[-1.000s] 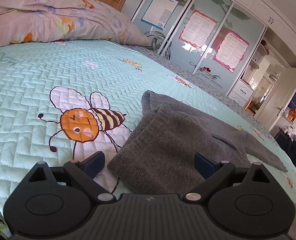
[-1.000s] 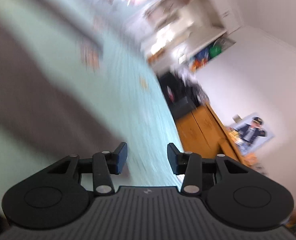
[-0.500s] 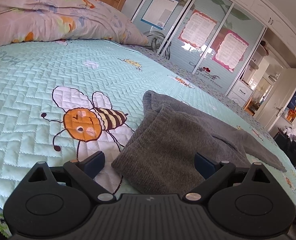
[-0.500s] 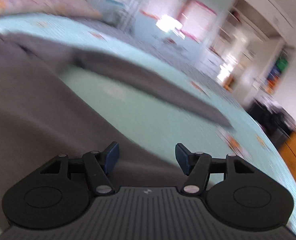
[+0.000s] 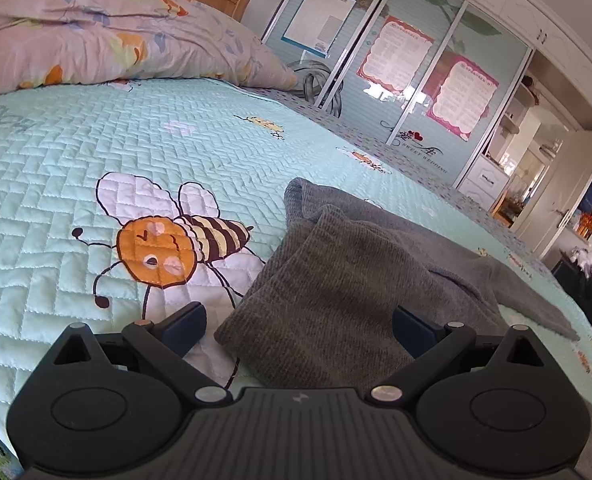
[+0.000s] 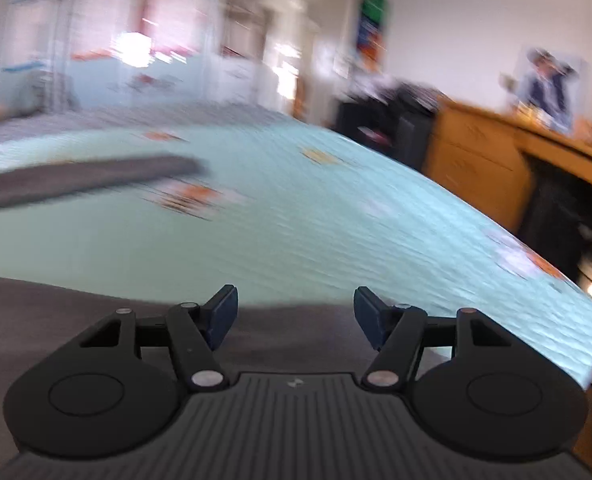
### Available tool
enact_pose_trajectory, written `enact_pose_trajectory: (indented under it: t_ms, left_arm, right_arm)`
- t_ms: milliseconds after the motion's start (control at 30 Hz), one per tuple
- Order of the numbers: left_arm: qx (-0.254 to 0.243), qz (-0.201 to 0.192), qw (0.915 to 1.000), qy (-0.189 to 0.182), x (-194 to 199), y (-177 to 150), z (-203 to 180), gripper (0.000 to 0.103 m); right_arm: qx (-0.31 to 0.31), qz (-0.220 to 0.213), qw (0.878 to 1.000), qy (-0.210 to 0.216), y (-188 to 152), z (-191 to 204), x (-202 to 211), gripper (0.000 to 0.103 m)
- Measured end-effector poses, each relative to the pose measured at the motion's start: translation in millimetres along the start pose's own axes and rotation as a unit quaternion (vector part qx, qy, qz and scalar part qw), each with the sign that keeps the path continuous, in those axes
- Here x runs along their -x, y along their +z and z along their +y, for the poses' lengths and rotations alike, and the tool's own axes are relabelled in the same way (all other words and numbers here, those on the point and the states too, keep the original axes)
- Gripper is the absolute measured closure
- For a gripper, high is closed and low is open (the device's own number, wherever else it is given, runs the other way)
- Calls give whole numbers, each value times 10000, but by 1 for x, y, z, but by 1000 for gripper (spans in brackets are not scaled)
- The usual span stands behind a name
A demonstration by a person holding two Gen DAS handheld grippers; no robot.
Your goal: Fold clothes
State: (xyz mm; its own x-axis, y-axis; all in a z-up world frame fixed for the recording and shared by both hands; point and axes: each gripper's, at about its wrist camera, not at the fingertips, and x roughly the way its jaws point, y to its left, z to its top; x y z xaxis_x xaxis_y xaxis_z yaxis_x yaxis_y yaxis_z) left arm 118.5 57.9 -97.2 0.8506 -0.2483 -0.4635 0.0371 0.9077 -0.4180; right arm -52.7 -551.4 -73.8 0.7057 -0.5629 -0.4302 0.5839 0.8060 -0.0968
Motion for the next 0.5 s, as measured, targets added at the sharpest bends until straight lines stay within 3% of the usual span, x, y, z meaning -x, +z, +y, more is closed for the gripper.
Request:
enact_pose_trajectory:
  t_ms: [67, 133, 233, 333, 433, 500]
  left_arm:
    - [-16, -13, 10000, 0, 2, 0, 0, 3]
    - [-12, -57, 10000, -12, 6, 0, 1, 4]
    - [-120, -197, 9997, -41, 13, 0, -3, 4]
    - [-422, -448, 9980, -153, 25, -2, -18, 4]
    - [-1024, -616, 9920, -409, 35, -13, -46, 4]
    - [-1595, -603, 9835, -610, 39, -25, -67, 4]
  right_arm:
    - [181, 15, 9985, 514, 6, 31, -3, 34]
    - [585, 139, 9960, 657, 8, 46, -10, 33]
    - [672, 395, 9968, -180, 1, 25, -35, 33]
    - [-6, 278, 9960, -849, 11, -10, -26, 38]
    - [-51, -440, 9989, 165, 26, 17, 17, 34]
    - [206, -500, 9923, 1117, 21, 61, 40, 27]
